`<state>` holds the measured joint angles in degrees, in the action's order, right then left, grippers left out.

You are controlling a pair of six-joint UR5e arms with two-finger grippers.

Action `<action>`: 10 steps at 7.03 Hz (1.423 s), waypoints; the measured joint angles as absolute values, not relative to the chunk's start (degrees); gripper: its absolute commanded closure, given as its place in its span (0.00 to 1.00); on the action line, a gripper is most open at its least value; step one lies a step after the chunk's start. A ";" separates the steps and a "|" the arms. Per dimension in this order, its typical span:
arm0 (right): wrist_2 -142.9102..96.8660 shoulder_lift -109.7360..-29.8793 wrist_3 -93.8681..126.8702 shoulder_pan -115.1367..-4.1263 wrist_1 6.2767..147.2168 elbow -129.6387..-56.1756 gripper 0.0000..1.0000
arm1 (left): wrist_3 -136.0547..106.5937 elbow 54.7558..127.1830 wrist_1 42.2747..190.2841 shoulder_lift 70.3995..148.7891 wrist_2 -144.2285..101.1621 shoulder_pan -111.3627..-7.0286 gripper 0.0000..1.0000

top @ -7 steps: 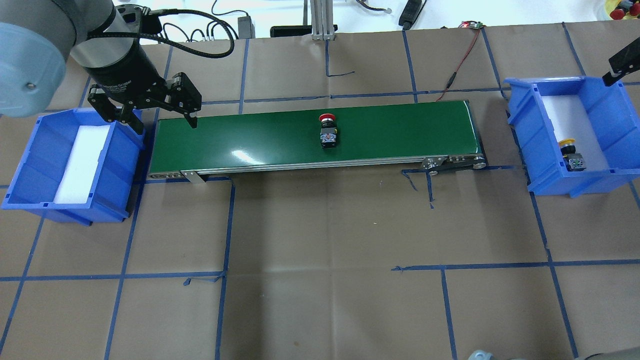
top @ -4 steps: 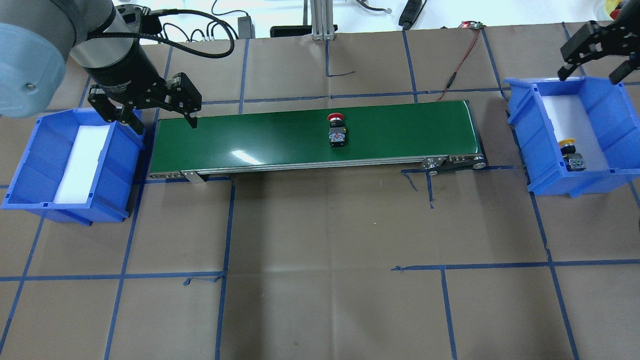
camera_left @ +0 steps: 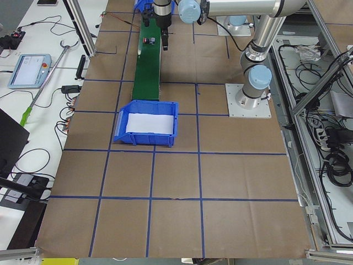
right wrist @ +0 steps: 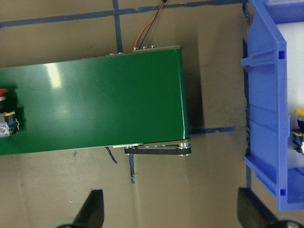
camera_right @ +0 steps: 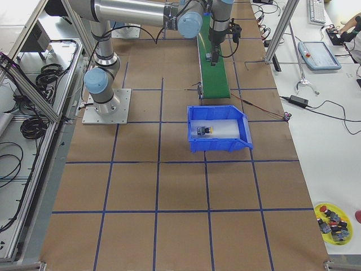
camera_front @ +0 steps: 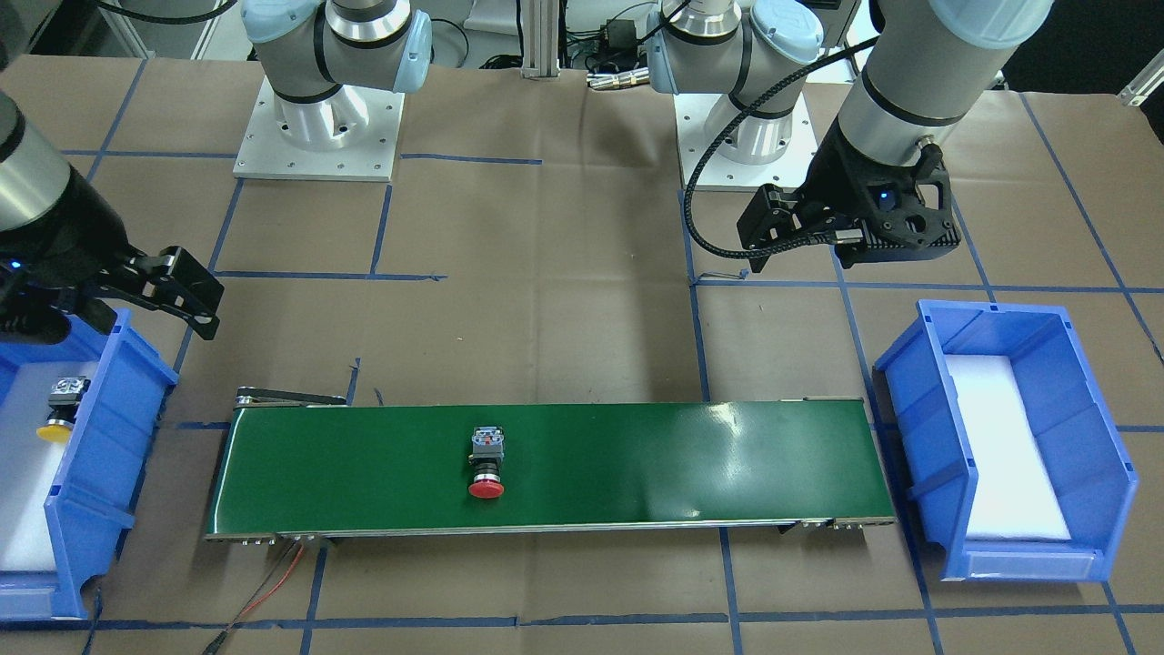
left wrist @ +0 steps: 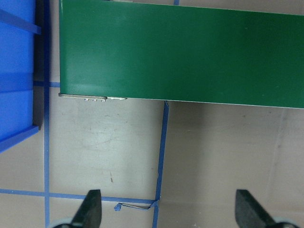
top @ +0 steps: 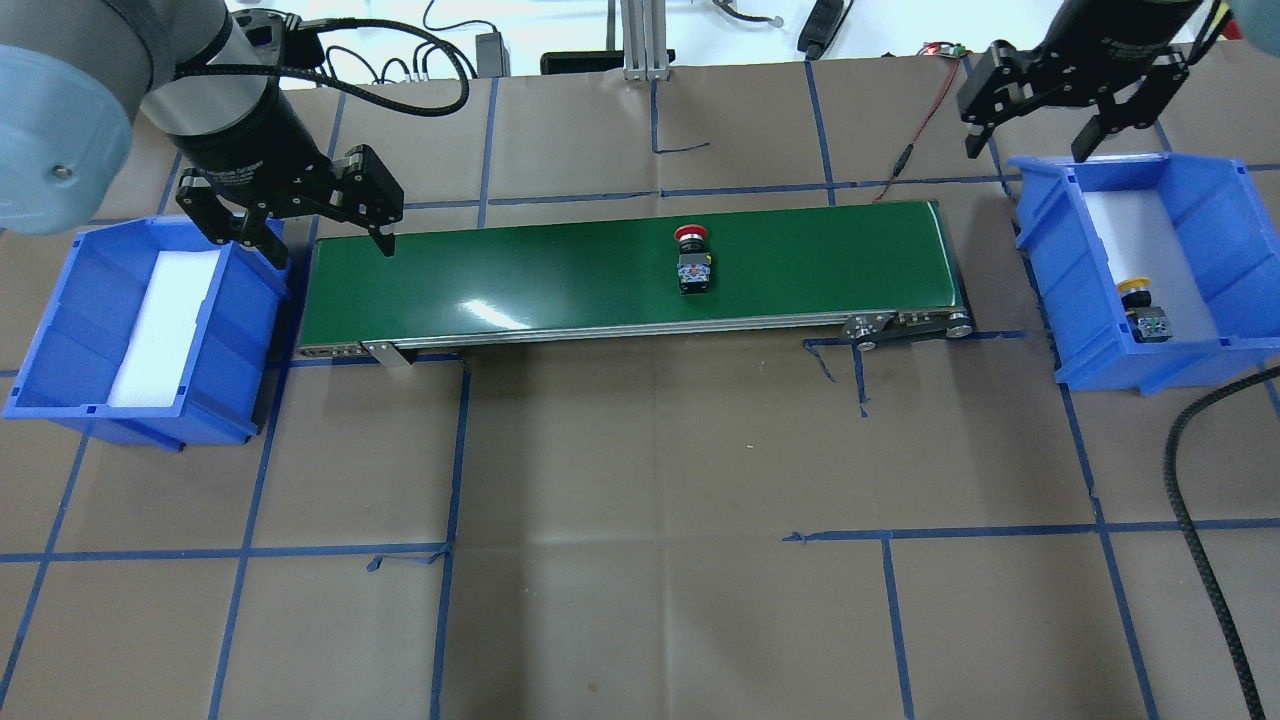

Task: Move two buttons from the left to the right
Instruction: 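Move the right gripper back over the red button on the belt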

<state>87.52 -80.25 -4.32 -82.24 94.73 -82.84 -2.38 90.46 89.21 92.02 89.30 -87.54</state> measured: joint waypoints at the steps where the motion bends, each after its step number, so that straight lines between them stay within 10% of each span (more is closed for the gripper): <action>1: 87.47 -80.49 -3.71 -84.28 100.00 -85.05 0.00 | -2.37 90.49 89.21 92.02 89.30 -87.54 0.00; 10: 85.60 -75.69 -3.38 -87.72 118.00 -97.79 0.00 | -2.37 90.53 89.21 91.93 89.30 -87.54 0.00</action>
<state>85.60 -75.69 -3.38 -87.72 118.00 -97.79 -2.37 90.53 89.21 91.93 89.30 -87.54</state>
